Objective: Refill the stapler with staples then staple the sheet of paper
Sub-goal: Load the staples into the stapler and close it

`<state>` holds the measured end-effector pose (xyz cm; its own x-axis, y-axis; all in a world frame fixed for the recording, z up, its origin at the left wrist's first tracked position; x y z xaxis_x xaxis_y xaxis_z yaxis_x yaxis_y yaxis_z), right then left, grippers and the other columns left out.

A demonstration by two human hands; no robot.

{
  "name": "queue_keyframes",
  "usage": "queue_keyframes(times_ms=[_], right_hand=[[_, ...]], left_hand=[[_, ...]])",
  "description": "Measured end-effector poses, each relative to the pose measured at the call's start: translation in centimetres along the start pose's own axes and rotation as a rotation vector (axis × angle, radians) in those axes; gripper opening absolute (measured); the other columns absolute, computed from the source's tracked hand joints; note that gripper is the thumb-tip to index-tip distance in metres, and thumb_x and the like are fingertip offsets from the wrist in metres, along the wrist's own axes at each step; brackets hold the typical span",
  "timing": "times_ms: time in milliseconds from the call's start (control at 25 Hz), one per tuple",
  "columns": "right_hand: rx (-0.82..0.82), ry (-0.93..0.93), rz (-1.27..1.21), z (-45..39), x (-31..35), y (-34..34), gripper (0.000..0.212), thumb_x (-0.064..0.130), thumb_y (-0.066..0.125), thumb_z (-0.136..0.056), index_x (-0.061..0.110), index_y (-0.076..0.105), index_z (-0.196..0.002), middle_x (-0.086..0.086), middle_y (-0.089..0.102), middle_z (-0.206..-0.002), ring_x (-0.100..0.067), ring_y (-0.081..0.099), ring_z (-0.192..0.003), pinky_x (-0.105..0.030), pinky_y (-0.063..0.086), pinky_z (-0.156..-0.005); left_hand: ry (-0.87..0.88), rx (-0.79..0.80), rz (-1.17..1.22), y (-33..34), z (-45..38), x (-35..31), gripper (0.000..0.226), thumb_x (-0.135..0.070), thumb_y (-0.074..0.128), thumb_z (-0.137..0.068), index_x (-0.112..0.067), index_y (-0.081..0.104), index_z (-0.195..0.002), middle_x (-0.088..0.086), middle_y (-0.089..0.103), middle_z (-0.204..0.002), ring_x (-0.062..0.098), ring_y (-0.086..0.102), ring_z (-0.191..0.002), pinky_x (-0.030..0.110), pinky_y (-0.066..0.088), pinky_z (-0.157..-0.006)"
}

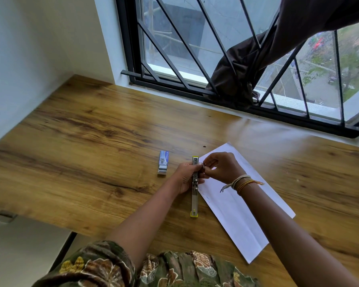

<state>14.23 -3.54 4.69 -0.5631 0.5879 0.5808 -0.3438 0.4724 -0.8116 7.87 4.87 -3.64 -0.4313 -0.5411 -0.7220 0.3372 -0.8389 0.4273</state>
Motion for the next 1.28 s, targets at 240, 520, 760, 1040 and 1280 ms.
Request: queue_keyframes(times_ms=[240,520,760,1040,1280], right_hand=[[-0.137,0.043,-0.052,0.1,-0.6,-1.3,0.008,0.01,0.074,-0.071,0.008,0.073,-0.078,-0.003,0.074,-0.072,-0.01,0.069,-0.065,-0.032,0.061,-0.069],[-0.14,0.018,-0.067,0.6,-0.2,-1.1,0.013,0.017,0.077,-0.072,0.01,0.072,-0.081,-0.001,0.073,-0.073,-0.006,0.068,-0.067,-0.027,0.06,-0.069],[-0.127,0.017,-0.065,1.1,0.1,-0.8,0.014,0.016,0.076,-0.072,0.01,0.073,-0.083,-0.002,0.074,-0.075,-0.008,0.069,-0.069,-0.03,0.061,-0.07],[-0.085,-0.003,-0.059,2.0,0.6,0.2,0.015,0.013,0.077,-0.071,0.01,0.072,-0.084,-0.003,0.073,-0.075,-0.013,0.069,-0.069,-0.037,0.06,-0.069],[-0.037,-0.019,0.013,1.9,1.5,1.3,0.014,0.015,0.073,-0.073,0.013,0.075,-0.086,-0.004,0.073,-0.076,-0.018,0.067,-0.069,-0.04,0.058,-0.067]], left_hand=[[-0.022,0.003,0.067,0.2,-0.3,0.3,0.009,-0.005,0.054,-0.094,-0.001,0.061,-0.091,0.012,0.073,-0.073,0.021,0.072,-0.062,0.028,0.059,-0.056],[0.037,0.004,-0.005,-0.1,-0.4,0.2,0.011,0.001,0.067,-0.083,-0.007,0.063,-0.089,0.01,0.074,-0.073,0.024,0.074,-0.069,0.031,0.061,-0.062],[0.026,-0.047,0.015,-0.3,-0.4,0.2,0.004,-0.003,0.063,-0.088,-0.005,0.061,-0.085,0.012,0.07,-0.074,0.02,0.072,-0.059,0.032,0.062,-0.059],[-0.086,-0.064,0.098,0.0,0.1,0.2,0.032,-0.027,0.046,-0.099,-0.004,0.06,-0.082,0.007,0.066,-0.058,0.017,0.065,-0.047,0.03,0.059,-0.051],[-0.1,-0.094,0.209,0.0,0.9,0.0,0.04,-0.029,0.036,-0.102,-0.006,0.057,-0.077,0.007,0.069,-0.054,0.019,0.068,-0.047,0.026,0.055,-0.044]])
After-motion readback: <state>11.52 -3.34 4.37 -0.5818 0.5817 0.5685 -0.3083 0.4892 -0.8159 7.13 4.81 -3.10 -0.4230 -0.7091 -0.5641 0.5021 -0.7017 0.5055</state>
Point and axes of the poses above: each hand's wrist, its own z-axis away from the middle knuckle, its own y-axis out of the palm, x = y × z, the point moved 8 cm from there along -z, towards the middle knuckle
